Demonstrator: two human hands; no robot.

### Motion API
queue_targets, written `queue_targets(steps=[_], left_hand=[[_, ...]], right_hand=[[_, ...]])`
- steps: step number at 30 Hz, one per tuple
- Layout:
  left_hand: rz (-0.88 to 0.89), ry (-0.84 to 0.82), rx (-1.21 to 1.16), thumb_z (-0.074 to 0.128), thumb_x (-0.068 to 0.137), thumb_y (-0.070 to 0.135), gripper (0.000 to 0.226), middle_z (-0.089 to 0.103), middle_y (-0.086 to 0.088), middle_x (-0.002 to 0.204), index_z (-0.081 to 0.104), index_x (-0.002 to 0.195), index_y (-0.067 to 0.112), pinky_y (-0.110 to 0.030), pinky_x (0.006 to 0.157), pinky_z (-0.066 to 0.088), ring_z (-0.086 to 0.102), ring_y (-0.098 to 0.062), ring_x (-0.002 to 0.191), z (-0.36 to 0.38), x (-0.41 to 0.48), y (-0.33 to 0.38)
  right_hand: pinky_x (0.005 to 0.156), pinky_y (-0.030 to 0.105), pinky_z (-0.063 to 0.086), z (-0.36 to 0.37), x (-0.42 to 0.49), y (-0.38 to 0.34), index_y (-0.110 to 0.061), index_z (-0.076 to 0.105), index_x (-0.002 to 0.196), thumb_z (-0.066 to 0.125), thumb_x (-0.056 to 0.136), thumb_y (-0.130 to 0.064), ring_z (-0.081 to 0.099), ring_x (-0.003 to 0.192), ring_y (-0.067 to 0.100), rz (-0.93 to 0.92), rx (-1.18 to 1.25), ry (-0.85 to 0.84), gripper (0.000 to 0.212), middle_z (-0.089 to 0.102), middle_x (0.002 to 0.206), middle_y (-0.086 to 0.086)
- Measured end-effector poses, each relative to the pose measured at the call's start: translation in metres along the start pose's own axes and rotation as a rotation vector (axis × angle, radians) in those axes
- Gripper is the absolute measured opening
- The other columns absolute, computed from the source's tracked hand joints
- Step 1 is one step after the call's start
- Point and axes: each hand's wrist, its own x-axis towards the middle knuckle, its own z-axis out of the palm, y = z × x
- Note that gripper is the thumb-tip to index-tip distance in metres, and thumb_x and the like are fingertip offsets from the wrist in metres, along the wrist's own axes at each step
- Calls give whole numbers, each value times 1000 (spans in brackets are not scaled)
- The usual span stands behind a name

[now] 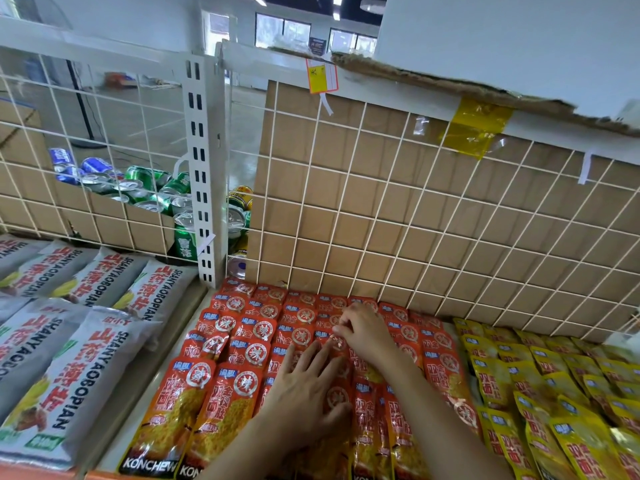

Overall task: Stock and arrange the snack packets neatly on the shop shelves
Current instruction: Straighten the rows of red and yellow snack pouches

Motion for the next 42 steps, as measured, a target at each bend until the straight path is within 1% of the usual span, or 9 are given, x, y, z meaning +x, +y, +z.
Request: queue_targets(steps=[5,9,11,13,17,20,29,35,42], left_hand=[[15,30,24,2,74,73,87,-11,3,158,-1,150,30,-43,111,-21,-13,-16,144,2,1,-1],[14,4,8,2,73,79,91,-12,4,158,-3,150,31,-43,112,-21,-15,-15,144,0,1,0],[-6,2,-22,8,81,77,83,-11,5,158,-3,150,31,-43,114,-18,-14,-14,144,-5,1,-1],[-37,48,-49,17,91,67,72,-7,7,158,-1,150,31,-42,115,-16,-11,-13,144,-9,5,-4],[-86,94,2,7,86,68,75,-5,5,158,4,150,30,-39,110,-17,-9,-15,145,-14,22,-17],[-93,15,0,21,94,62,68,-6,5,158,2,150,30,-43,113,-15,-12,-16,144,-13,29,-22],[-99,29,-18,19,93,64,69,-2,6,159,3,150,31,-44,114,-14,-11,-15,144,-5,32,-26],[-79,74,-8,-10,67,73,93,0,7,159,3,150,32,-44,114,-14,-9,-14,145,-2,33,-27],[-77,146,-63,-14,67,68,92,-4,6,158,6,150,32,-39,112,-16,-9,-13,145,-7,27,-24]], right_hand=[[102,36,29,3,0,1,-23,47,80,52,92,-34,44,112,16,-3,12,16,17,53,113,0],[102,37,33,4,1,3,-24,48,84,53,91,-35,46,107,14,-9,32,28,14,52,108,-3],[100,38,35,4,2,5,-23,54,94,52,92,-36,48,105,13,-25,87,86,14,53,107,-5],[102,36,35,2,7,7,-19,55,115,48,94,-35,49,114,15,-35,105,103,27,55,121,-2],[110,36,27,-2,23,4,-18,39,139,39,98,-34,38,132,18,-50,6,-40,44,43,143,2],[110,38,25,-2,28,0,-18,39,139,35,99,-33,39,132,20,-66,-100,-66,43,44,142,3],[105,36,30,8,27,0,-19,45,133,33,99,-33,49,121,20,-86,-164,-21,39,54,132,3],[106,34,28,8,27,-1,-16,45,134,34,99,-30,45,125,20,-78,-124,-6,40,51,135,3],[109,33,31,4,6,-5,-20,35,141,39,98,-28,37,132,17,41,132,121,44,42,143,0]])
